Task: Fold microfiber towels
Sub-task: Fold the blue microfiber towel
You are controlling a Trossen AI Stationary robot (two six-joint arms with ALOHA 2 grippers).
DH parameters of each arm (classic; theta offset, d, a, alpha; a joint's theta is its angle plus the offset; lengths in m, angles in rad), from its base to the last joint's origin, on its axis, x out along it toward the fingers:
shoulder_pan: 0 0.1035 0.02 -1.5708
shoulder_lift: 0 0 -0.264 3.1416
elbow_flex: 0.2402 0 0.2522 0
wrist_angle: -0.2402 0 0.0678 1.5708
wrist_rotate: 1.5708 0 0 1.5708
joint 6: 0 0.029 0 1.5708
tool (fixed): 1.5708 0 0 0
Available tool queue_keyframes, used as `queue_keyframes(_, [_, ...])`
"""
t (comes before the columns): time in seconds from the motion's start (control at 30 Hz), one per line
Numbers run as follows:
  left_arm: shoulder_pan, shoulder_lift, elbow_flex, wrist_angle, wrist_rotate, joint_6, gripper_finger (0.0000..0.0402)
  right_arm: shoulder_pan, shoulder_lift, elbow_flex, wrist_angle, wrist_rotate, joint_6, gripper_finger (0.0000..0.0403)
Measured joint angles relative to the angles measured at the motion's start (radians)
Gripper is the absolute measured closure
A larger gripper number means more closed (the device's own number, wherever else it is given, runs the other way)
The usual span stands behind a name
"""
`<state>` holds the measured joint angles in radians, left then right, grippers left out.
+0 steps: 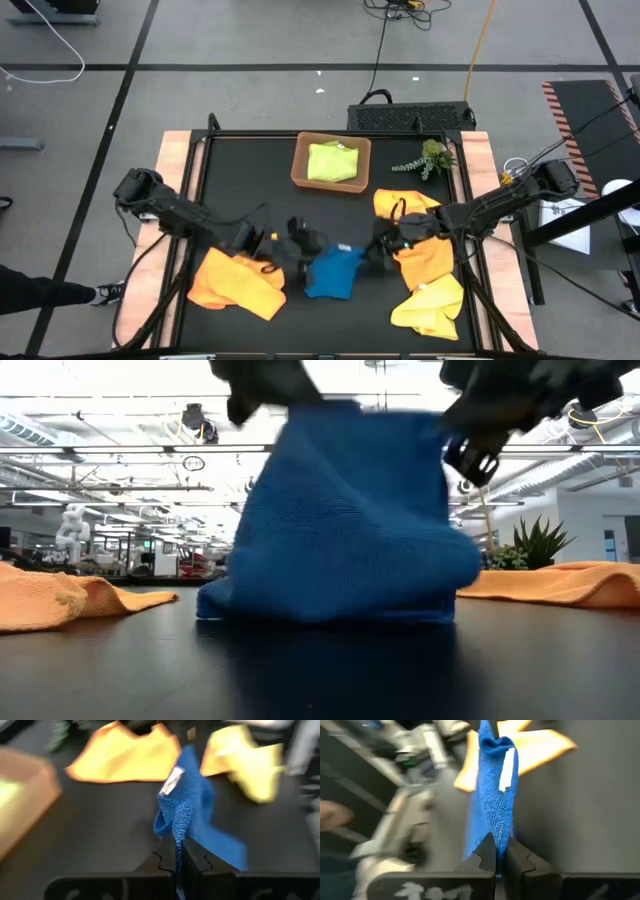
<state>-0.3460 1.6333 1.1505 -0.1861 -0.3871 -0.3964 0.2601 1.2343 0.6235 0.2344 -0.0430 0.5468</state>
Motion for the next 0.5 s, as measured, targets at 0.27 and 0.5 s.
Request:
queue_keyframes(0.27, [0.155,0.000,-0.033,-0.023,0.063,0.091,0.0397,-0.112,-0.001,0.000,-0.004,-0.010,-0.111,0.0403])
queue_keyframes(0.5, [0.125,-0.015,-0.031,0.001,0.102,0.149,0.0398,-0.084,-0.002,0.000,0.030,-0.091,-0.120,0.0403])
